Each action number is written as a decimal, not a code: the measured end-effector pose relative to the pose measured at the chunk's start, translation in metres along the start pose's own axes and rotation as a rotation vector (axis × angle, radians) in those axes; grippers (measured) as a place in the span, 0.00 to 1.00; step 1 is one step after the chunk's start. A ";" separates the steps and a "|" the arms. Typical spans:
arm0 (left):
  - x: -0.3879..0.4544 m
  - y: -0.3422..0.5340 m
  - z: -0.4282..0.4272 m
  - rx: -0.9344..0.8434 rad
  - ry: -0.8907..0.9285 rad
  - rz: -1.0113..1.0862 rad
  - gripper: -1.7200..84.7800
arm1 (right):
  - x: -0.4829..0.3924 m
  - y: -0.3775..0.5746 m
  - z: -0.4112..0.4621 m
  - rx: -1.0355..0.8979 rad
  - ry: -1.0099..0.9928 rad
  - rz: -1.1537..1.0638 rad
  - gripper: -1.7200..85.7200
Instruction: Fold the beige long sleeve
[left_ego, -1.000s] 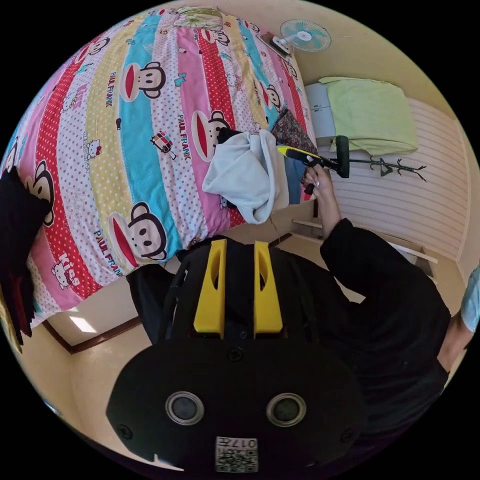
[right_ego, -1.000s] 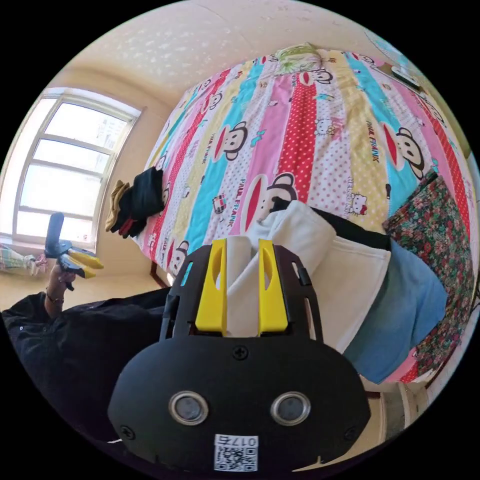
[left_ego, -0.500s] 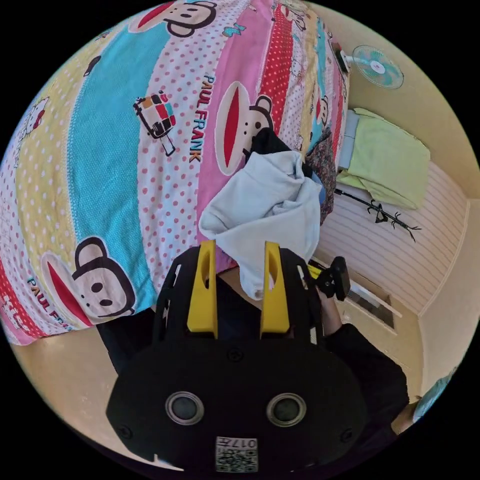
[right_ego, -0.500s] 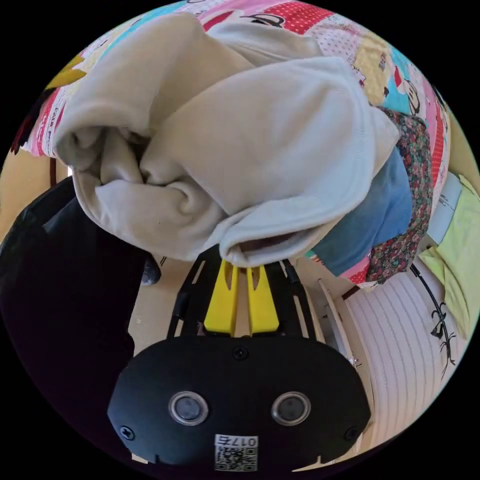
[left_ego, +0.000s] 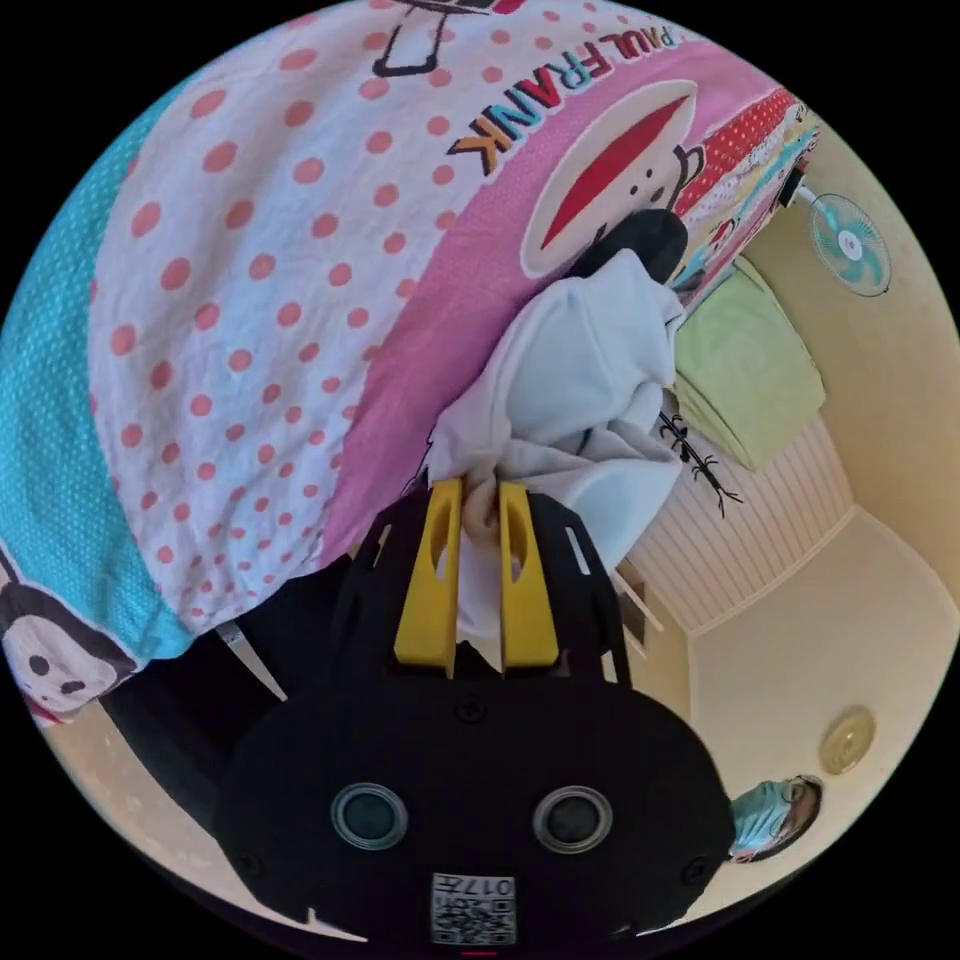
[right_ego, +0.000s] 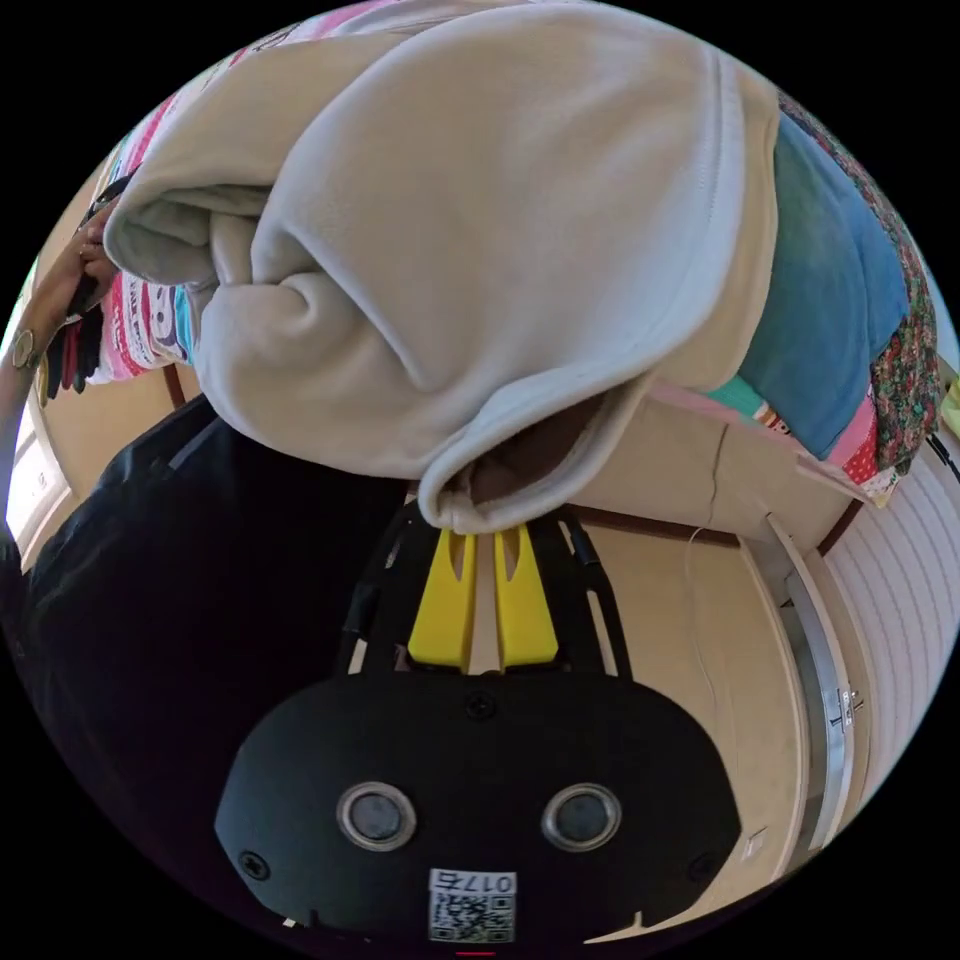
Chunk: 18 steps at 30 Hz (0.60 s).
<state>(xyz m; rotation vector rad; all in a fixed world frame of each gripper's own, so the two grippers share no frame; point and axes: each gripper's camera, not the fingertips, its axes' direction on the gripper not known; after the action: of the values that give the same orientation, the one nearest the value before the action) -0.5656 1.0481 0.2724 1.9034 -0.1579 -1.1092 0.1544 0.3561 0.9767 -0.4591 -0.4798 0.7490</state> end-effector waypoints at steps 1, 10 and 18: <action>-0.001 0.013 -0.012 0.068 0.061 -0.002 0.08 | 0.005 0.001 -0.004 0.006 -0.045 -0.014 0.04; 0.091 0.152 -0.191 0.414 1.351 1.078 0.01 | 0.001 0.055 -0.074 0.228 -0.650 -0.574 0.04; 0.176 0.168 -0.216 0.330 -0.146 0.674 0.08 | -0.033 0.045 -0.050 0.153 -0.422 -0.434 0.04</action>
<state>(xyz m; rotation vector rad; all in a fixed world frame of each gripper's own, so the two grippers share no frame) -0.2489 0.9986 0.3281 1.8252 -1.0366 -0.7788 0.1373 0.3499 0.9039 -0.0413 -0.8768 0.4527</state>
